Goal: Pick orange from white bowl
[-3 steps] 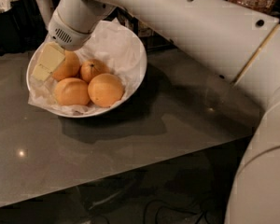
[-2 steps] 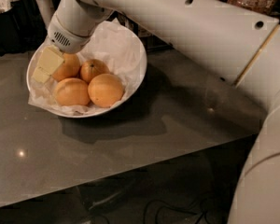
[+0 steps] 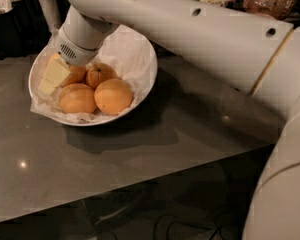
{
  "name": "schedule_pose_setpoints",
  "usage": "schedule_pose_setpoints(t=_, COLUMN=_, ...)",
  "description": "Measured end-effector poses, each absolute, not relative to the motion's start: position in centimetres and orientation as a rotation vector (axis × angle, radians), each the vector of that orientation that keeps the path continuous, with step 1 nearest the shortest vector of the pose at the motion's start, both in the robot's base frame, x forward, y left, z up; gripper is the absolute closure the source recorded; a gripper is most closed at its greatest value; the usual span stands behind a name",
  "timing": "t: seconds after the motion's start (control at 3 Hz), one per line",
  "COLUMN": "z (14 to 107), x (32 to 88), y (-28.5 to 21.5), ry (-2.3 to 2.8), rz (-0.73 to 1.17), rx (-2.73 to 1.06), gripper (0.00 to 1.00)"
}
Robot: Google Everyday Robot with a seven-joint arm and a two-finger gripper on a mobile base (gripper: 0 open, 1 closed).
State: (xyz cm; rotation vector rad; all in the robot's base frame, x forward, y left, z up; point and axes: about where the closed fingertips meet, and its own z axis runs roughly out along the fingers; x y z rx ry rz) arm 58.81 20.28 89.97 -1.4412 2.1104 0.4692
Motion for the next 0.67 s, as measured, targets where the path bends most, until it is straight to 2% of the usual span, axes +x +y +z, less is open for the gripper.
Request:
schedule_pose_setpoints(t=0.33, z=87.97, x=60.5, y=19.65, ry=2.173, rz=0.45, rx=-1.368, gripper=0.08)
schedule_pose_setpoints(t=0.67, z=88.43, x=60.5, y=19.65, ry=2.173, rz=0.45, rx=-1.368, gripper=0.26)
